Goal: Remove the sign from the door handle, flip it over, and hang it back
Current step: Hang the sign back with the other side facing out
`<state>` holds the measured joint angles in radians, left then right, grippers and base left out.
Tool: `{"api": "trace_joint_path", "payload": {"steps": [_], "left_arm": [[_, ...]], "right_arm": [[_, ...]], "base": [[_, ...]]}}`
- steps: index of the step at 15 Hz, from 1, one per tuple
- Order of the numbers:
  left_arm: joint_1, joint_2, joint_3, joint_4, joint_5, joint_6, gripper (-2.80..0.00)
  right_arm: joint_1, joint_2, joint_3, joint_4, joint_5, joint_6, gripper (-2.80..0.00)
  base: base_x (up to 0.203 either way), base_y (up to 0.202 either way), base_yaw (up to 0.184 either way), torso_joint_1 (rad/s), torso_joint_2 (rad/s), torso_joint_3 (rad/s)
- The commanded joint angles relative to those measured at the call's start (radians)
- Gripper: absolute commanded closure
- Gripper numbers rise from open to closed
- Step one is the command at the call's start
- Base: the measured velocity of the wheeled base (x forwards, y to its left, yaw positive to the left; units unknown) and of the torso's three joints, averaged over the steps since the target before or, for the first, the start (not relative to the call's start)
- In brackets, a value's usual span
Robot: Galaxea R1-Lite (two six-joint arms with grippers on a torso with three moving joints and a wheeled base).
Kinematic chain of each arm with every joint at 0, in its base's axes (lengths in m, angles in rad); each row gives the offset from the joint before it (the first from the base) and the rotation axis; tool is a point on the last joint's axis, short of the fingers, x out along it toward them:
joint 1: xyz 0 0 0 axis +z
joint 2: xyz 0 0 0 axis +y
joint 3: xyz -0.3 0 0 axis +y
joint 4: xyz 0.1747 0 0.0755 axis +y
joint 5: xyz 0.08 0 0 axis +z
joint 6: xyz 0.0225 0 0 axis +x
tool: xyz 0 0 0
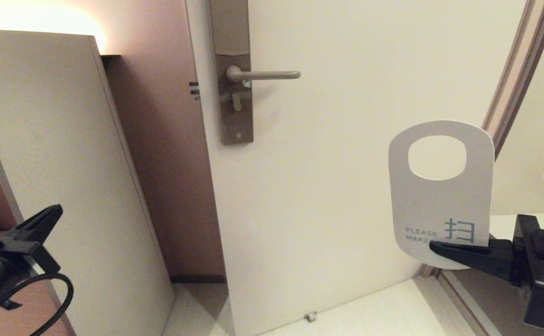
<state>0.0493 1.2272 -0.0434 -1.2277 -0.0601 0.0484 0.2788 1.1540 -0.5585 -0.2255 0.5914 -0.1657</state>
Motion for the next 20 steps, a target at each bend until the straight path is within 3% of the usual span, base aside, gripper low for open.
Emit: {"api": "trace_joint_path", "payload": {"steps": [1,5,13,20], "left_arm": [[0.047,-0.102,0.041,0.033,0.036,-0.002,0.0],[0.06,-0.279,0.043,0.209,0.102,-0.002,0.0],[0.061,-0.917,0.036,0.88,0.141,-0.005,0.0],[0.06,-0.945,0.042,1.096,0.146,-0.011,0.0]], "right_arm": [[-0.019,0.008,-0.001,-0.001,0.004,-0.001,0.0],[-0.039,0.012,-0.013,-0.001,0.004,-0.001,0.0],[-0.076,0.049,-0.049,-0.001,0.004,-0.001,0.0],[-0.076,0.098,-0.101,-0.001,0.004,-0.002,0.0]], "base": [[0.0,0.0,0.0,0.0,0.0,0.0],[0.0,0.0,0.0,0.0,0.0,0.0],[0.0,0.0,0.0,0.0,0.0,0.0],[0.0,0.0,0.0,0.0,0.0,0.0]]}}
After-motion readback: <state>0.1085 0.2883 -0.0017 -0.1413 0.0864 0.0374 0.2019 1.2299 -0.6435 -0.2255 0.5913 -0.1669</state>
